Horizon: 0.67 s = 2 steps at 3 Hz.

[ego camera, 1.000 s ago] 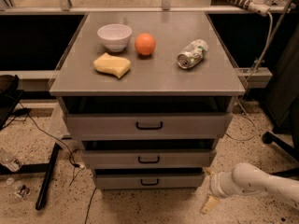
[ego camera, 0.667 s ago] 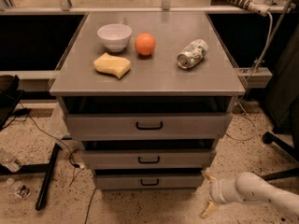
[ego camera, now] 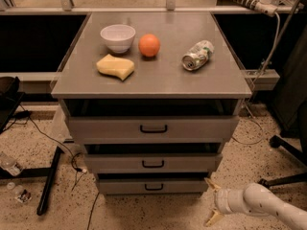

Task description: Open bottom drawer

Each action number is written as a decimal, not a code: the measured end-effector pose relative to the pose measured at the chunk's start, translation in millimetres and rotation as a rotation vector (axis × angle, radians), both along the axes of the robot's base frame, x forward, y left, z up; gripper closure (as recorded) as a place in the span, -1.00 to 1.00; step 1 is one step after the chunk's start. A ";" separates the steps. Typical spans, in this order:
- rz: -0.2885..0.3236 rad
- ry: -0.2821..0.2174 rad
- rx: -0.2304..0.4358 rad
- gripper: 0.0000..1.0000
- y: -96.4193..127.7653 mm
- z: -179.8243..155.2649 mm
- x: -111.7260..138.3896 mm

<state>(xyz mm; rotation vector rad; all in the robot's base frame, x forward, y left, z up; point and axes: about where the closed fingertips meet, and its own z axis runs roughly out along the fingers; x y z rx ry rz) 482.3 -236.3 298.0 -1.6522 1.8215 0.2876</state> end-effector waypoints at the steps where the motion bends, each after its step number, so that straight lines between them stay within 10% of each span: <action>1: 0.013 -0.002 -0.002 -1.00 4.6 -3.8 -0.7; 2: 0.042 -0.008 0.012 -1.00 22.8 -30.5 10.4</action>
Offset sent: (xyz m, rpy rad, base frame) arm 0.0289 0.0466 -0.0711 0.0286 -0.0221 0.0832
